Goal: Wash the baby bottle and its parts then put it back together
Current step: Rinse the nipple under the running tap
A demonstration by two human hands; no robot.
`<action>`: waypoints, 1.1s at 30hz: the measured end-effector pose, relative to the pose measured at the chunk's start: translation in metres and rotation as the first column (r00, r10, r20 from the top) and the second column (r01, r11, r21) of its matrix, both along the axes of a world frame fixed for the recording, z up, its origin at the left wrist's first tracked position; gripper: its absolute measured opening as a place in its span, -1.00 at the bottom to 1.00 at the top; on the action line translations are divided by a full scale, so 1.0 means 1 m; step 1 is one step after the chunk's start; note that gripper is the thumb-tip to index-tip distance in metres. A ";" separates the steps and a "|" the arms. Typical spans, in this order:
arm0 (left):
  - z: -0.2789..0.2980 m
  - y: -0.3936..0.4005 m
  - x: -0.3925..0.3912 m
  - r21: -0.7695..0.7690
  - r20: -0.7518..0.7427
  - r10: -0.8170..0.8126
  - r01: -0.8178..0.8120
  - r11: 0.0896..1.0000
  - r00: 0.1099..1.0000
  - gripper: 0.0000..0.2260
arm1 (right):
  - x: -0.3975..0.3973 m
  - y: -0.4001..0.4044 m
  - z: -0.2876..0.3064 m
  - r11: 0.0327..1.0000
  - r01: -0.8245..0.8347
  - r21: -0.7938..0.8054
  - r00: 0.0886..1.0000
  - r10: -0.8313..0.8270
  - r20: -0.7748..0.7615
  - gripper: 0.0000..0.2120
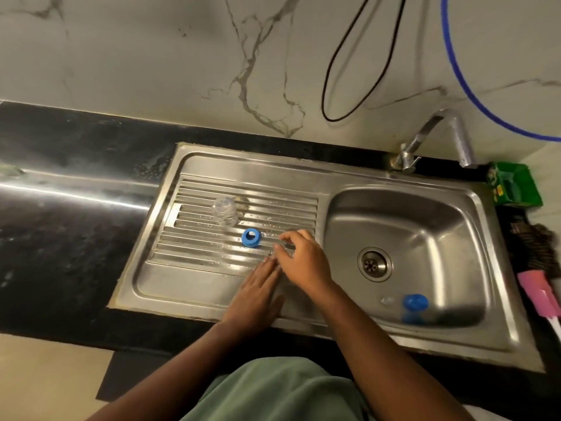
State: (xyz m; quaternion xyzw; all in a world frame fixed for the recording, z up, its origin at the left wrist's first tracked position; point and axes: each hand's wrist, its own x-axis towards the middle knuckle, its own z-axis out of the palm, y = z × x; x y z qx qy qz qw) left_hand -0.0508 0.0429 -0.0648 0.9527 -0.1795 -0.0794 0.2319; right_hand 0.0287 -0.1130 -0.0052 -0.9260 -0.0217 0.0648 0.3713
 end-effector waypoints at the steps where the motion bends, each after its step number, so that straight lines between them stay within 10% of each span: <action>1: -0.001 -0.011 0.001 0.052 0.016 -0.054 0.053 0.997 0.998 -0.37 | -0.003 -0.017 -0.002 0.999 0.031 0.021 1.000 -0.030 -0.006 -0.78; 7: -0.001 -0.075 0.018 0.095 0.062 -0.169 0.162 0.982 0.984 -0.49 | -0.017 -0.162 -0.036 0.959 0.246 -0.143 0.941 -0.272 -0.204 -0.80; 14: 0.001 -0.166 0.027 0.310 -0.064 -0.244 0.252 0.917 0.968 -0.49 | -0.037 -0.260 -0.116 0.852 -0.058 -0.521 0.854 -0.228 -0.467 -0.76; 23: 0.006 -0.201 0.028 0.390 -0.264 -0.063 0.166 0.906 0.962 -0.54 | -0.014 -0.267 -0.138 0.855 -0.369 -0.366 0.760 0.050 -0.648 -0.70; 30: 0.014 -0.231 0.036 0.361 -0.306 0.262 -0.143 0.921 0.915 -0.65 | -0.011 -0.268 -0.124 0.991 0.124 0.041 0.818 -0.079 -0.570 -0.86; 33: 0.031 -0.257 0.055 0.059 -0.435 0.454 -0.479 0.876 0.778 -0.59 | -0.003 -0.268 -0.087 0.784 0.455 0.422 0.824 -0.191 -0.534 -0.90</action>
